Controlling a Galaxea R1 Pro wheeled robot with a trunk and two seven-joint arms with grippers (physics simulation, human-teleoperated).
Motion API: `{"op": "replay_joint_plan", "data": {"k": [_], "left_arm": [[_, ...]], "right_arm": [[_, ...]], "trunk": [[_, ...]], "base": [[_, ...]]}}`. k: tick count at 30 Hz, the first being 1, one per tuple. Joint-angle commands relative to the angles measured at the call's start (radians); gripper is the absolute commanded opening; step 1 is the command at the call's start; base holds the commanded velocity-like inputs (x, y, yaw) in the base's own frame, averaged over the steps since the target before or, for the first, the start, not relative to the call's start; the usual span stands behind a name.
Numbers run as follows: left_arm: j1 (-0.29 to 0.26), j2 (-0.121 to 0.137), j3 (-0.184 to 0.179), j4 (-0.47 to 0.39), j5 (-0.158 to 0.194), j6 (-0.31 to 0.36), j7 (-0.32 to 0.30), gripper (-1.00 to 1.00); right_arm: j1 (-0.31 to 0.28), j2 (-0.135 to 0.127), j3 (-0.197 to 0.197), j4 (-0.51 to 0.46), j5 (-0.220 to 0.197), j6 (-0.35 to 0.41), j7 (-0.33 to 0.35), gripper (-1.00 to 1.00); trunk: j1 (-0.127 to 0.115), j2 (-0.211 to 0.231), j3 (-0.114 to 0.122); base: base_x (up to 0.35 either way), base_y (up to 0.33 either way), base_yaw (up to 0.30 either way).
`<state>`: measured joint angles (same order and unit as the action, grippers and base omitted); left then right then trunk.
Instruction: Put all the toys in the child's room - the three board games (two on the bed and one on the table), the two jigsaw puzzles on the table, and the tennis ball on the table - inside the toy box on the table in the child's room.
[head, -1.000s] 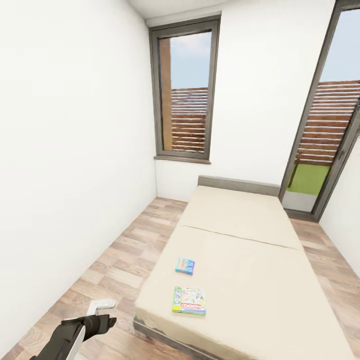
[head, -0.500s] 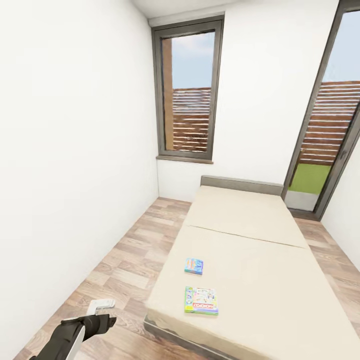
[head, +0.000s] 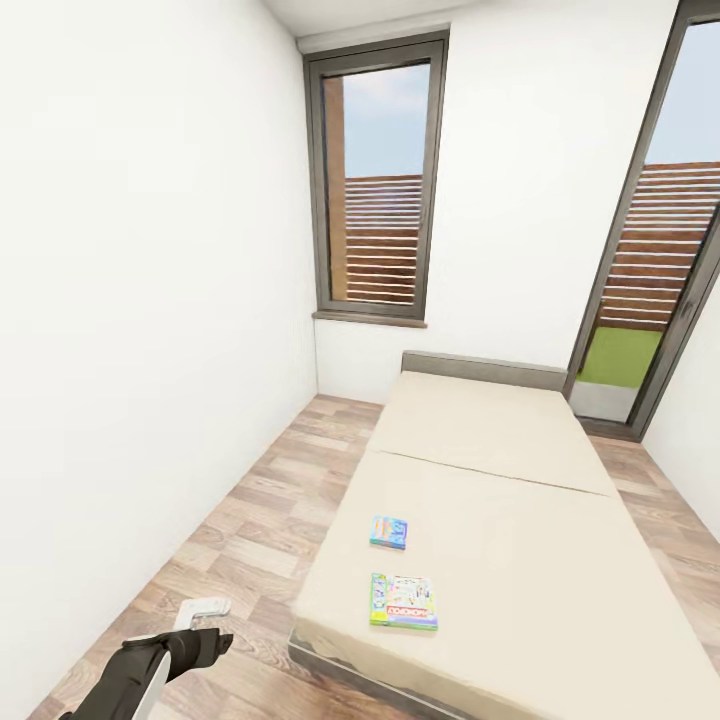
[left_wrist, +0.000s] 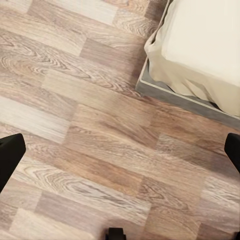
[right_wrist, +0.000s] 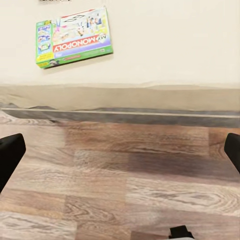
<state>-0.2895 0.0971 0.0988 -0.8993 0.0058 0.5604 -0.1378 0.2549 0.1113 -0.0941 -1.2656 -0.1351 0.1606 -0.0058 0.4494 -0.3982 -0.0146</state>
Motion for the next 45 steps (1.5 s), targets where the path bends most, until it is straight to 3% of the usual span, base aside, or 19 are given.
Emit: {"op": "replay_joint_plan", "data": {"k": [1, 15, 34, 45], "left_arm": [[0.0, 0.0, 0.002, -0.001, 0.0, 0.006, -0.005, 1.0], [0.0, 0.002, 0.002, -0.001, 0.0, 0.006, -0.005, 1.0], [0.0, 0.004, 0.003, -0.001, 0.0, 0.006, -0.005, 1.0], [0.0, 0.004, 0.002, -0.001, 0.0, 0.006, -0.005, 1.0]], "right_arm": [[0.0, 0.001, -0.001, -0.003, -0.01, 0.006, -0.001, 1.0], [0.0, 0.004, -0.001, -0.007, -0.011, 0.007, 0.0, 1.0], [-0.005, 0.005, -0.001, -0.003, -0.011, 0.008, 0.0, 1.0], [-0.005, 0.005, -0.001, -0.002, -0.011, 0.008, 0.0, 1.0]], "trunk": [[0.001, -0.002, -0.002], [0.001, -0.002, -0.002], [0.001, -0.002, -0.002], [0.001, -0.002, -0.002]], "base": [[0.0, 0.001, 0.0], [0.012, 0.077, -0.188], [0.137, 0.128, -0.263], [0.051, 0.004, -0.096]]}}
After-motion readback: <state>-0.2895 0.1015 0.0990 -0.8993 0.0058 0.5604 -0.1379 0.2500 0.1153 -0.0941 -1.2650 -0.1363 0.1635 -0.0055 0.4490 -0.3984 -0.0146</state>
